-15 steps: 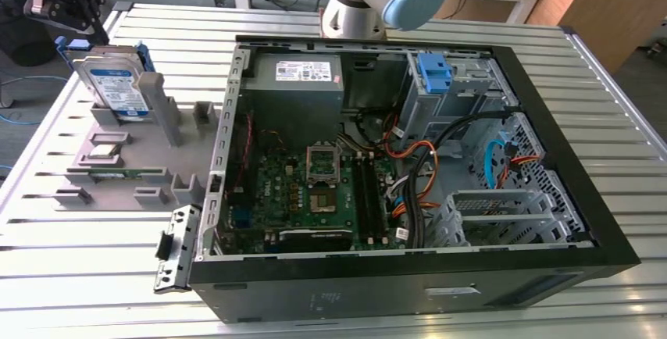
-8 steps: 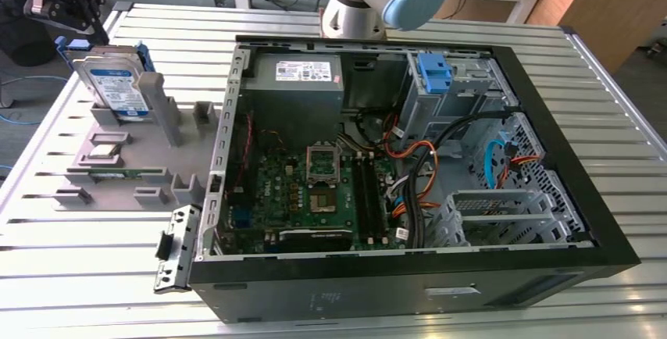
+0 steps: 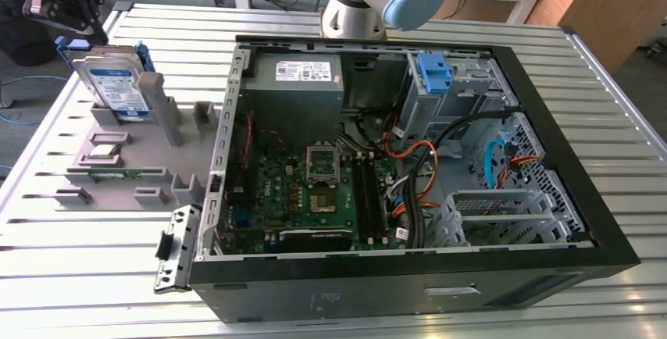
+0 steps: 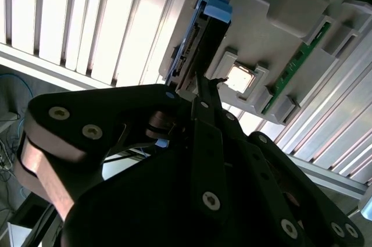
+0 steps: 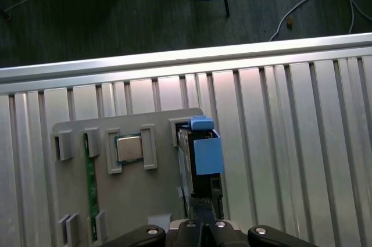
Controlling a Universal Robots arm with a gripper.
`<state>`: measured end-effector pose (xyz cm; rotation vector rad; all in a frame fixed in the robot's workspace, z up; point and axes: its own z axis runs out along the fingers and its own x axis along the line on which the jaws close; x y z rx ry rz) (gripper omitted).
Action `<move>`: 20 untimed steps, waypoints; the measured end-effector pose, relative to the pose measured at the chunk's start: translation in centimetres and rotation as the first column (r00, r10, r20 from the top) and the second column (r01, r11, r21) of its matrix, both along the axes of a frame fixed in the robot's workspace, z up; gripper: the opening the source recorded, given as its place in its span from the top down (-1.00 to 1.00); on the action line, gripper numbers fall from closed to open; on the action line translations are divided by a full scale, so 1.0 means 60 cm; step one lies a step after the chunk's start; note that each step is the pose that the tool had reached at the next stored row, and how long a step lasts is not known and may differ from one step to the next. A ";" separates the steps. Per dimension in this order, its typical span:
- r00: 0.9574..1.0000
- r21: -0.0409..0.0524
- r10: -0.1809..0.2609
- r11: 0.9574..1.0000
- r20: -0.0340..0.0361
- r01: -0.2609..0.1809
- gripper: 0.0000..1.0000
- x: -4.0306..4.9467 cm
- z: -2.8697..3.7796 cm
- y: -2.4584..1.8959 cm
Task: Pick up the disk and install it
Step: 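Pick up the disk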
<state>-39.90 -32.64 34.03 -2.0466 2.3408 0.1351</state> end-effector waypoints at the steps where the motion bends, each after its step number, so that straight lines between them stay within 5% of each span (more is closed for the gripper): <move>1: 1.000 0.000 0.000 1.000 0.000 0.000 0.79 -0.001 0.000 0.0000; 16: 1.000 0.000 0.000 1.000 0.001 0.000 0.77 -0.003 -0.002 0.0000; 20: 1.000 0.000 0.000 1.000 0.001 0.000 0.42 -0.003 -0.002 0.0000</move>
